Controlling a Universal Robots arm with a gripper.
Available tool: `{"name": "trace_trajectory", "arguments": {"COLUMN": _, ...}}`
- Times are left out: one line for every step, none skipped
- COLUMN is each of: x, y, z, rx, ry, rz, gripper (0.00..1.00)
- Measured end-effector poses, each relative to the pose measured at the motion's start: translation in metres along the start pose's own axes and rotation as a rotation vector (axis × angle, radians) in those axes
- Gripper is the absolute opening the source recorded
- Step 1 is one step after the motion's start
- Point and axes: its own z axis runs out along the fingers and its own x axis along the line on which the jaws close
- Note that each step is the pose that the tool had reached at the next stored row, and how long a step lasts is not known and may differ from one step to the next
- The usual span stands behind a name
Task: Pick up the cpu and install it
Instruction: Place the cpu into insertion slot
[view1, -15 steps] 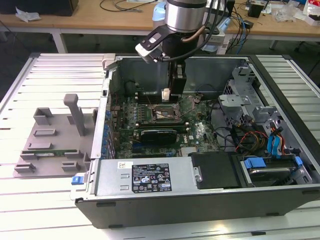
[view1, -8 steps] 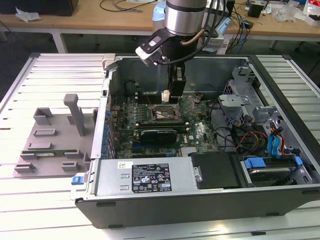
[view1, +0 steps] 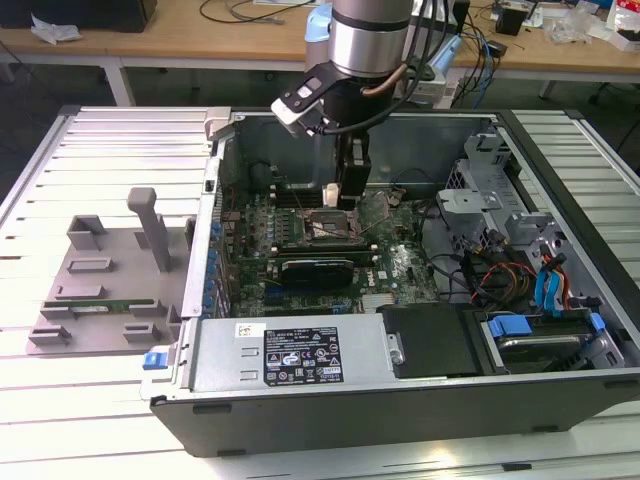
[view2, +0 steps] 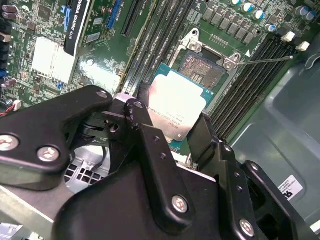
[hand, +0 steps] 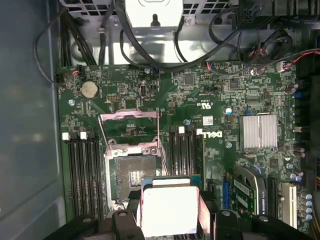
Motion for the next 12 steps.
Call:
{"name": "trace_trajectory", "arguments": {"x": 0.0000, "y": 0.0000, "z": 0.0006, "rx": 0.0000, "ry": 0.0001, "rz": 0.000, "gripper": 0.54}}
{"name": "trace_trajectory", "arguments": {"x": 0.0001, "y": 0.0000, "z": 0.0015, "rx": 0.0000, "ry": 0.0001, "rz": 0.000, "gripper": 0.54}}
{"name": "trace_trajectory", "arguments": {"x": 0.0001, "y": 0.0000, "z": 0.0019, "rx": 0.0001, "ry": -0.0001, "rz": 0.000, "gripper": 0.54}}
{"name": "trace_trajectory", "arguments": {"x": 0.0002, "y": 0.0001, "z": 0.0029, "rx": 0.0000, "ry": 0.0001, "rz": 0.000, "gripper": 0.54}}
{"name": "trace_trajectory", "arguments": {"x": 0.0002, "y": 0.0001, "z": 0.0037, "rx": 0.0000, "ry": 0.0000, "rz": 0.000, "gripper": 0.54}}
{"name": "trace_trajectory", "arguments": {"x": 0.0003, "y": 0.0001, "z": 0.0042, "rx": 0.0000, "ry": 0.0001, "rz": 0.000, "gripper": 0.54}}
{"name": "trace_trajectory", "arguments": {"x": 0.0003, "y": 0.0001, "z": 0.0046, "rx": 0.0000, "ry": 0.0001, "rz": 0.000, "gripper": 0.54}}
{"name": "trace_trajectory", "arguments": {"x": 0.0003, "y": 0.0001, "z": 0.0057, "rx": 0.0000, "ry": 0.0001, "rz": 0.000, "gripper": 0.54}}
{"name": "trace_trajectory", "arguments": {"x": 0.0005, "y": 0.0001, "z": 0.0068, "rx": 0.0000, "ry": 0.0001, "rz": 0.000, "gripper": 0.54}}
{"name": "trace_trajectory", "arguments": {"x": 0.0008, "y": 0.0001, "z": 0.0076, "rx": 0.0001, "ry": -0.0001, "rz": 0.000, "gripper": 0.54}}
{"name": "trace_trajectory", "arguments": {"x": 0.0012, "y": 0.0001, "z": 0.0082, "rx": 0.0001, "ry": -0.0001, "rz": 0.000, "gripper": 0.54}}
{"name": "trace_trajectory", "arguments": {"x": 0.0029, "y": 0.0001, "z": 0.0099, "rx": 0.0000, "ry": 0.0001, "rz": 0.000, "gripper": 0.54}}
